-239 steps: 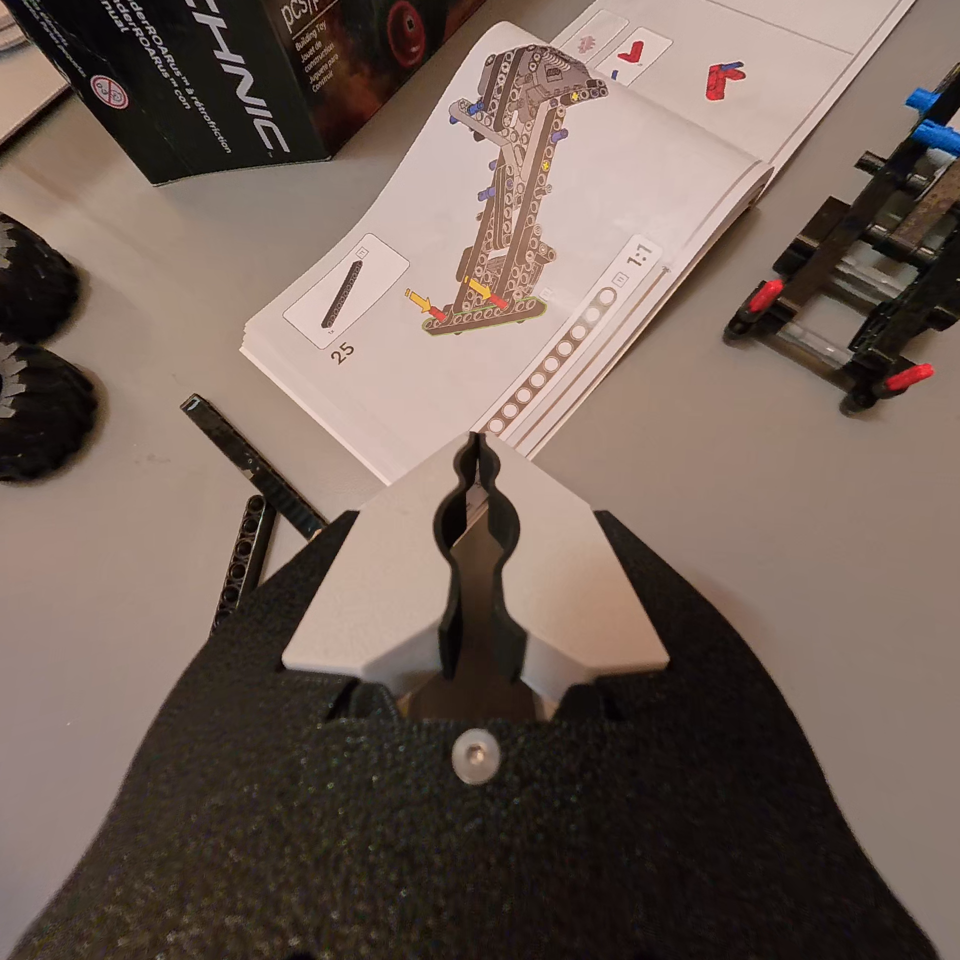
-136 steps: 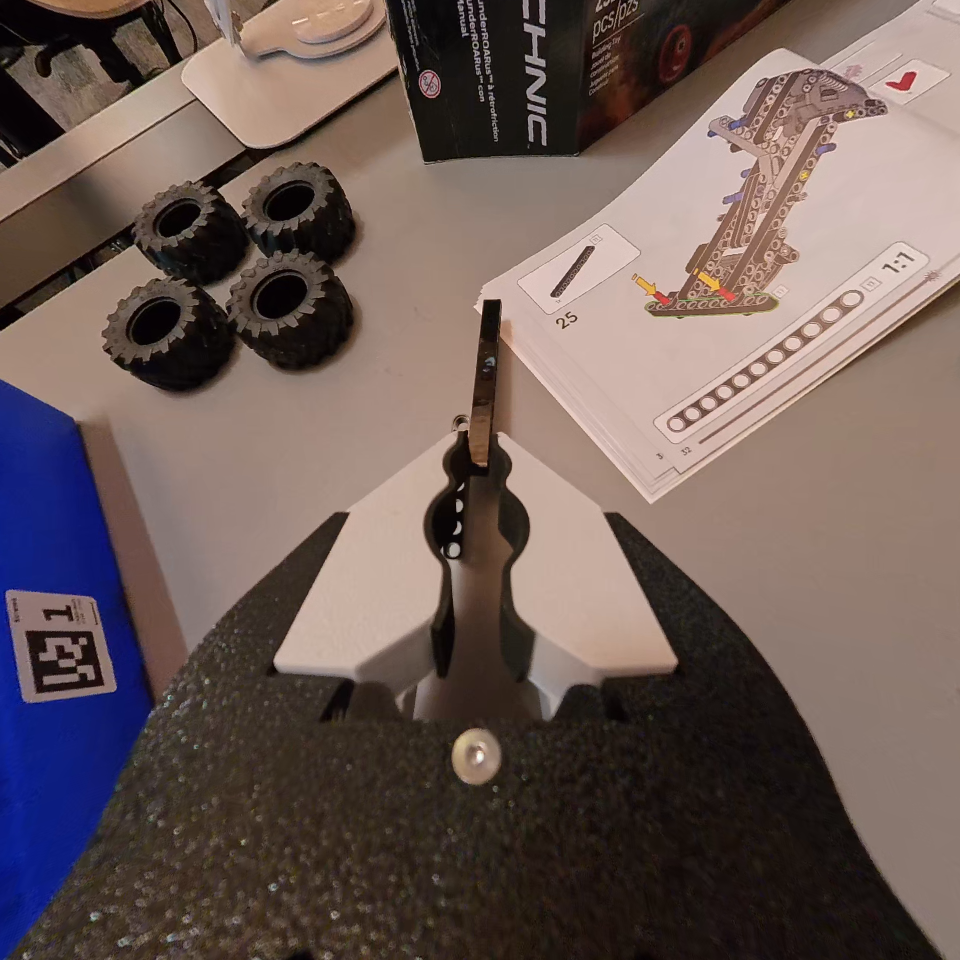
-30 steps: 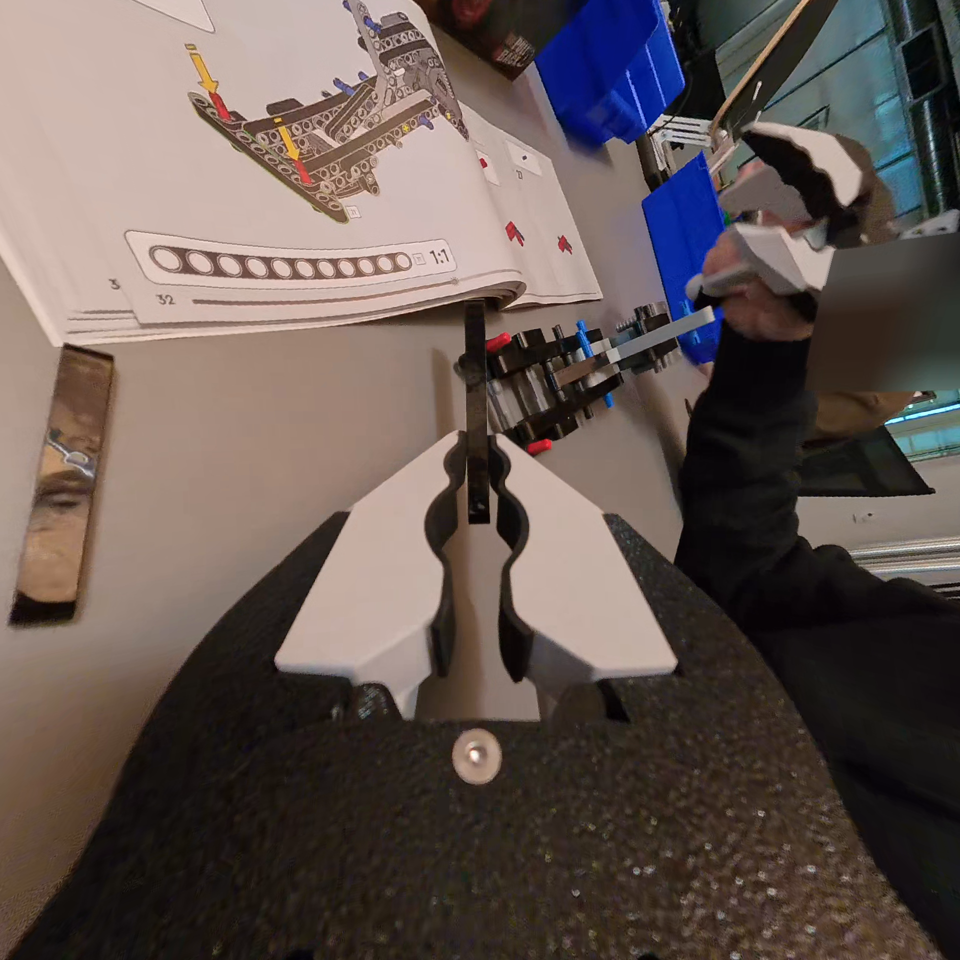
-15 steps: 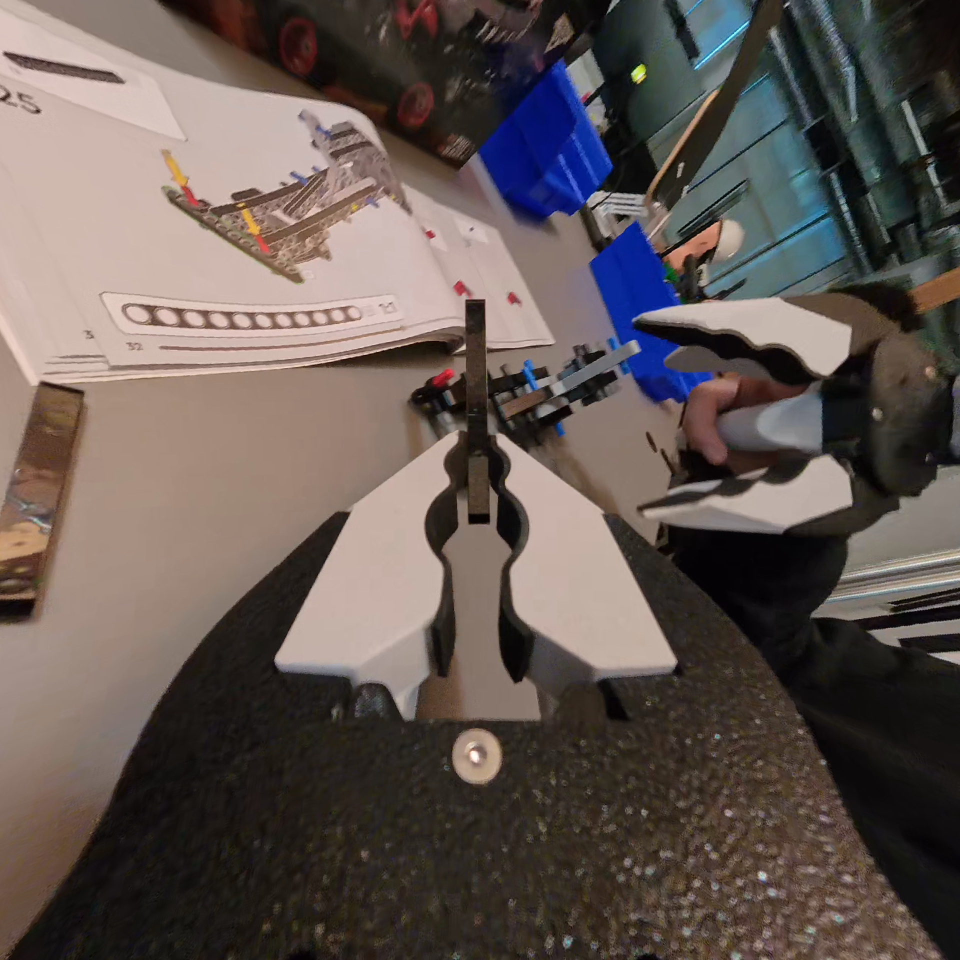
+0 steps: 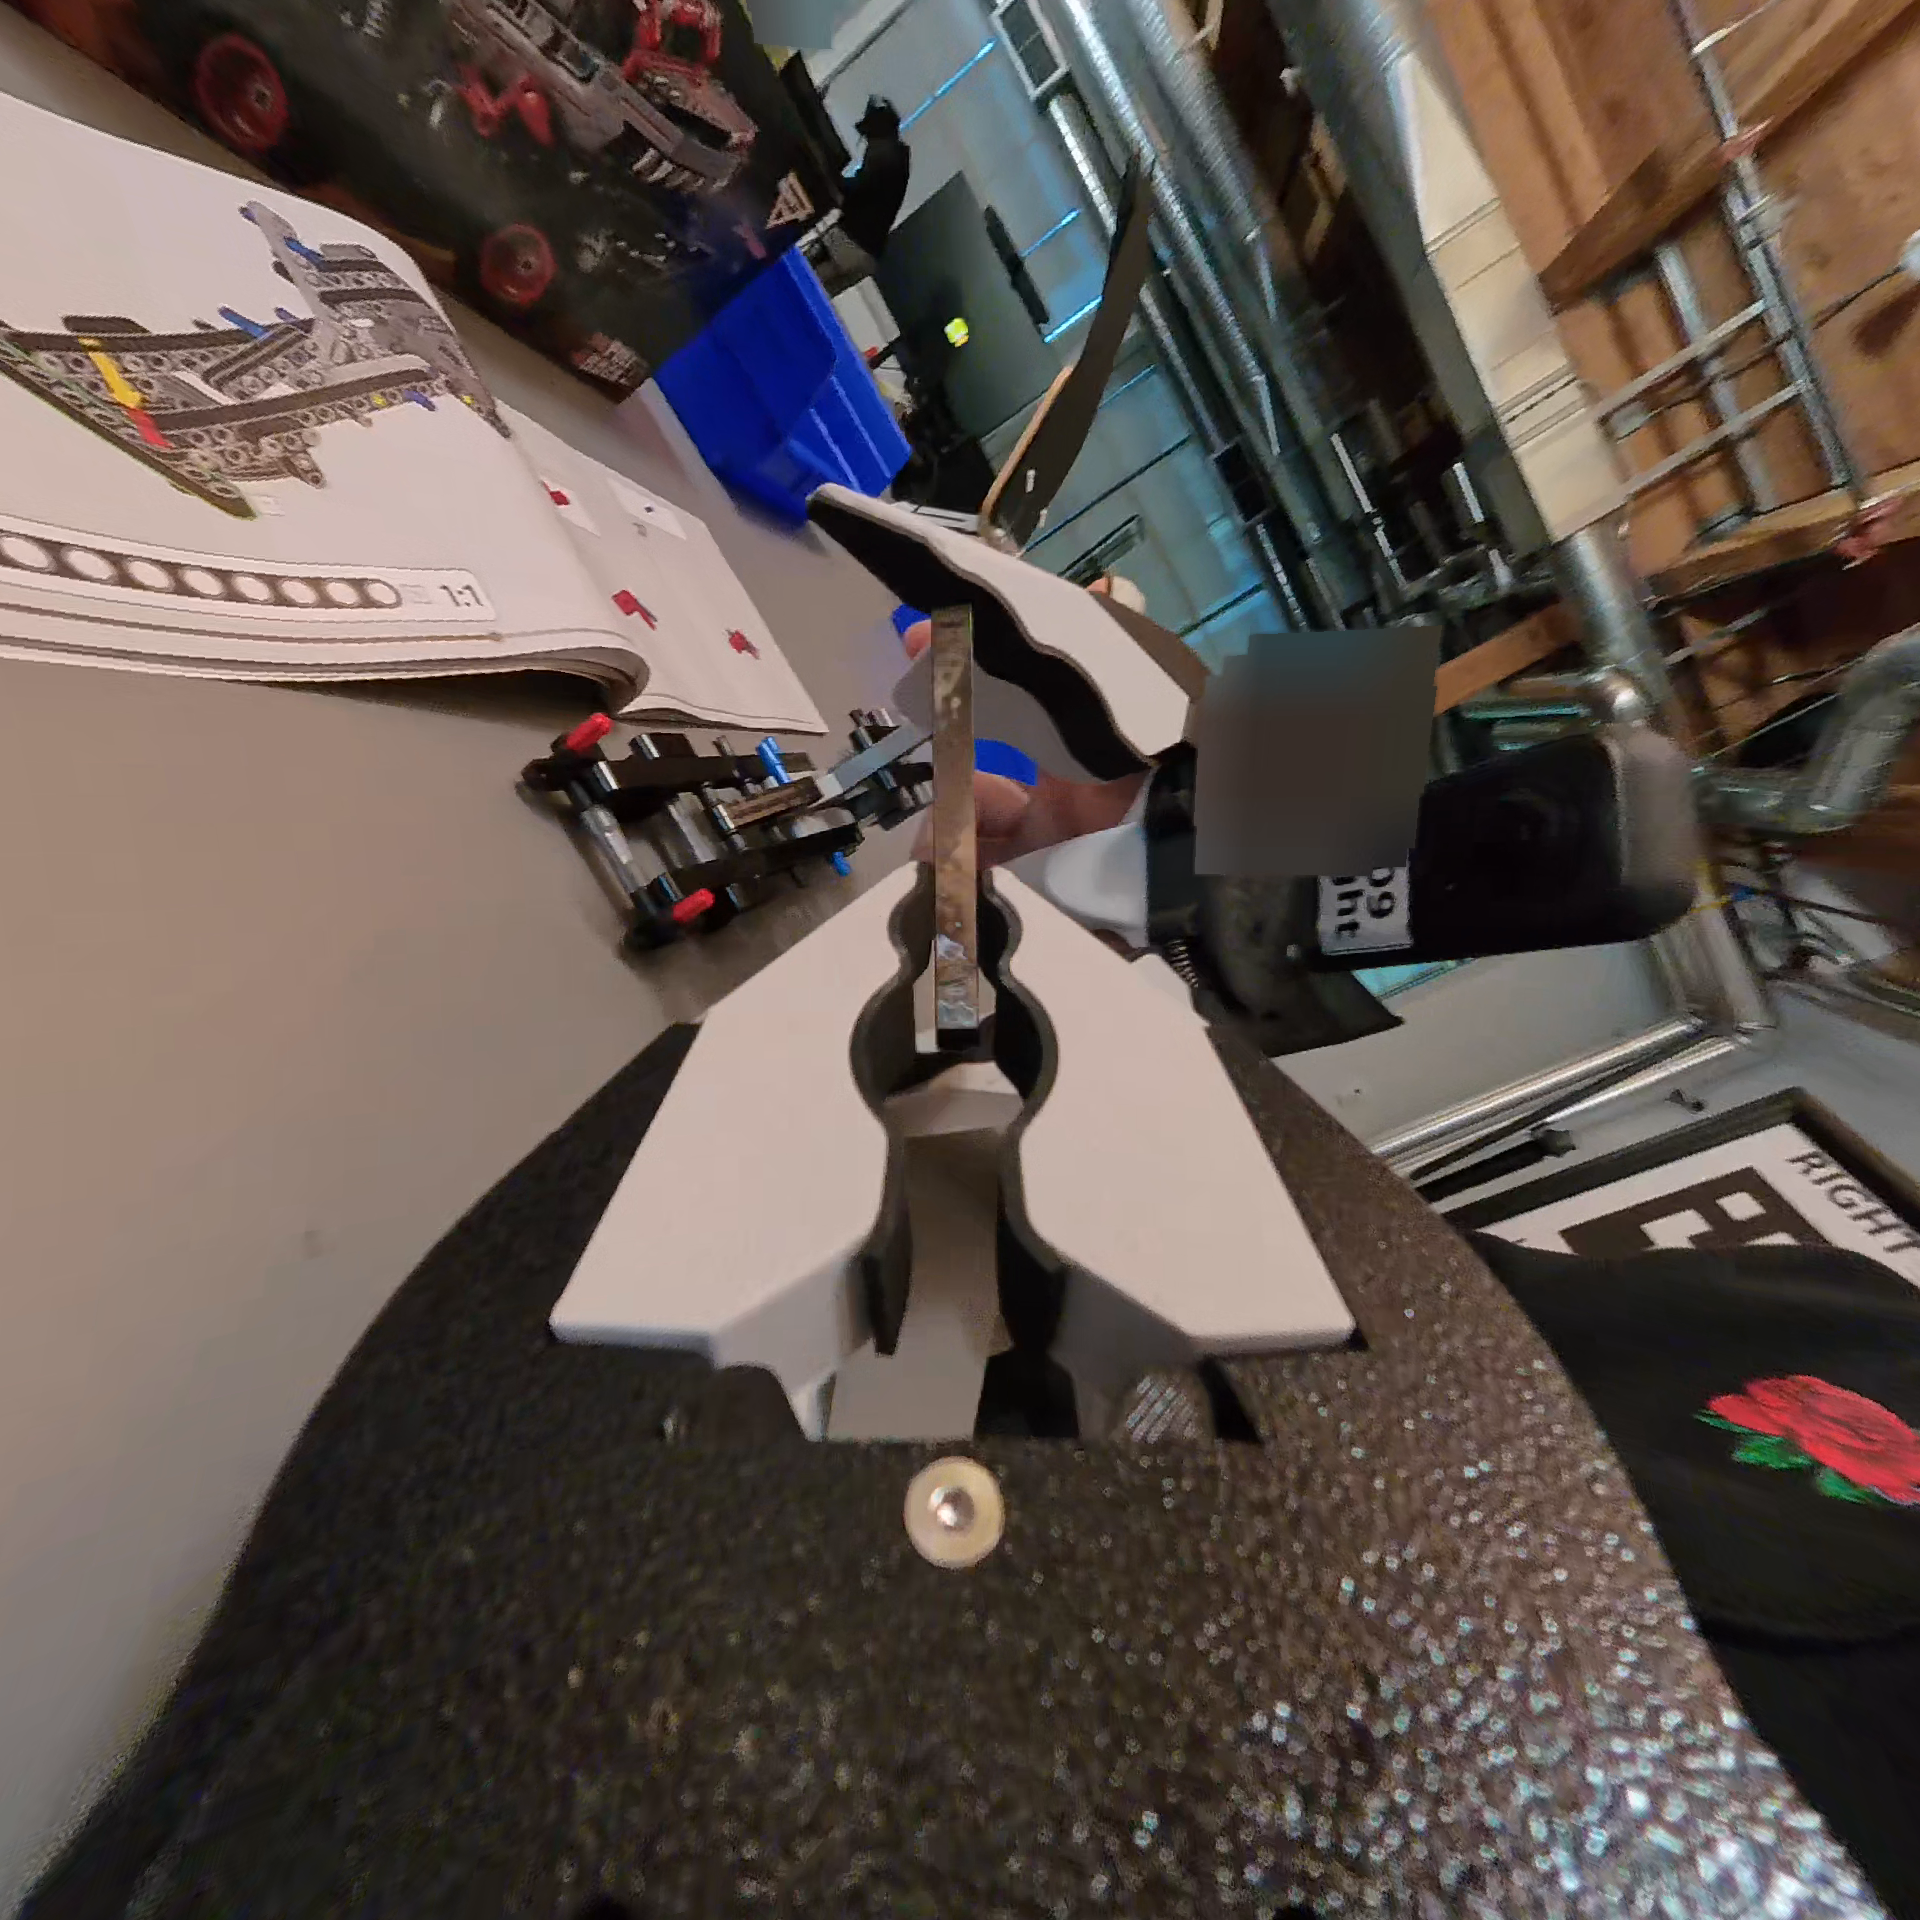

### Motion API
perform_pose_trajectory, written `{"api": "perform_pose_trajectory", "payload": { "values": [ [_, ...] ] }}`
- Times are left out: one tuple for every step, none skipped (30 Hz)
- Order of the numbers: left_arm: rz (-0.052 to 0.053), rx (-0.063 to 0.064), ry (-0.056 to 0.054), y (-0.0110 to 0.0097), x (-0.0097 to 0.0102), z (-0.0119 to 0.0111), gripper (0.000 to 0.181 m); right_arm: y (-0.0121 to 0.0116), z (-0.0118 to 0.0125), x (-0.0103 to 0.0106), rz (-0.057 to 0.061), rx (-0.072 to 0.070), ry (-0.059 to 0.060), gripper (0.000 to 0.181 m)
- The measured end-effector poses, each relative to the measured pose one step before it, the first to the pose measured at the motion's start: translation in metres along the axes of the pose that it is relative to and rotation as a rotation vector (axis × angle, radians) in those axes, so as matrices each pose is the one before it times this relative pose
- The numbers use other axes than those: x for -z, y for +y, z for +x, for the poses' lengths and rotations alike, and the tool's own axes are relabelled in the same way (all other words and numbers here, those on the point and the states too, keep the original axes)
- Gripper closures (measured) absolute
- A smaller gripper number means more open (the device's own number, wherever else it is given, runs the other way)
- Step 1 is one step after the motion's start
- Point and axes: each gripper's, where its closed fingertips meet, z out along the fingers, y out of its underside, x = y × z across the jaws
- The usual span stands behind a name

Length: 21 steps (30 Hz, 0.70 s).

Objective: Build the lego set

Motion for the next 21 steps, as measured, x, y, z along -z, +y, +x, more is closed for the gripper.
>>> {"api": "perform_pose_trajectory", "payload": {
  "values": [
    [0.0073, 0.0097, 0.0121, -0.00072, 0.00017, 0.00128, 0.176, -0.00239, -0.00054, -0.00070, 0.0216, 0.0143, 0.0008, 0.075],
    [0.0126, 0.0111, 0.0096, -0.00156, 0.00037, 0.00065, 0.176, -0.00294, 0.00162, 0.00007, 0.0219, 0.0123, 0.0133, 0.075],
    [0.0145, 0.0143, 0.0149, -0.00189, 0.00039, 0.00128, 0.177, -0.00287, 0.00214, 0.00070, 0.0207, 0.0104, 0.0139, 0.077],
    [0.0091, 0.0173, 0.0185, -0.00125, 0.00002, 0.00156, 0.176, -0.00243, 0.00163, 0.00060, 0.0177, 0.0097, 0.0081, 0.078],
    [0.0009, 0.0127, 0.0114, -0.00022, -0.00014, 0.00047, 0.177, -0.00001, 0.00009, -0.00004, 0.0006, 0.0054, -0.0059, 0.078],
    [-0.0045, -0.0003, 0.0011, 0.00037, -0.00034, -0.00087, 0.176, 0.00159, -0.00054, -0.00035, -0.0108, 0.0069, -0.0108, 0.078],
    [-0.0072, -0.0112, -0.0015, 0.00078, -0.00052, -0.00113, 0.176, 0.00161, -0.00059, -0.00010, -0.0094, 0.0156, -0.0092, 0.078],
    [-0.0096, -0.0217, 0.0004, 0.00075, -0.00053, -0.00043, 0.176, 0.00086, -0.00053, 0.00043, -0.0033, 0.0194, -0.0085, 0.078],
    [-0.0117, -0.0383, -0.0031, 0.00019, -0.00024, -0.00024, 0.176, 0.00078, -0.00003, 0.00074, -0.0040, 0.0142, -0.0061, 0.077],
    [-0.0149, -0.0615, -0.0200, -0.00077, 0.00017, -0.00120, 0.176, 0.00222, -0.00047, 0.00089, -0.0137, 0.0082, -0.0113, 0.078],
    [-0.0245, -0.0877, -0.0492, -0.00082, 0.00081, -0.00371, 0.174, 0.00368, -0.00228, 0.00082, -0.0206, 0.0081, -0.0244, 0.078],
    [-0.0379, -0.1080, -0.0731, -0.00008, 0.00100, -0.00543, 0.167, 0.00363, -0.00246, 0.00087, -0.0178, 0.0081, -0.0250, 0.078],
    [-0.0473, -0.1186, -0.0750, 0.00051, 0.00084, -0.00487, 0.159, 0.00340, -0.00300, 0.00069, -0.0143, 0.0104, -0.0268, 0.078],
    [-0.0517, -0.1166, -0.0556, 0.00099, -0.00004, -0.00233, 0.151, 0.00279, -0.00482, 0.00030, -0.0101, 0.0146, -0.0393, 0.078],
    [-0.0530, -0.1104, -0.0193, 0.00176, -0.00113, 0.00188, 0.146, 0.00238, -0.00471, 0.00017, -0.0072, 0.0166, -0.0388, 0.078],
    [-0.0511, -0.1029, 0.0208, 0.00201, -0.00173, 0.00558, 0.143, 0.00379, -0.00270, -0.00002, -0.0170, 0.0128, -0.0311, 0.077],
    [-0.0423, -0.0923, 0.0445, 0.00172, -0.00159, 0.00649, 0.143, 0.00529, -0.00476, 0.00025, -0.0269, 0.0163, -0.0492, 0.074],
    [-0.0219, -0.0827, 0.0470, 0.00027, -0.00080, 0.00424, 0.144, 0.00457, -0.00386, 0.00095, -0.0250, 0.0217, -0.0446, 0.077],
    [-0.0026, -0.0704, 0.0288, -0.00062, 0.00014, -0.00006, 0.143, 0.00372, 0.00204, 0.00186, -0.0242, 0.0168, -0.0060, 0.078],
    [-0.0002, -0.0501, -0.0015, -0.00039, 0.00101, -0.00528, 0.139, 0.00385, 0.00380, 0.00239, -0.0290, 0.0062, 0.0036, 0.078],
    [-0.0086, -0.0436, -0.0150, 0.00012, 0.00139, -0.00656, 0.136, 0.00370, 0.00233, 0.00213, -0.0282, -0.0089, -0.0051, 0.078]
  ]
}}
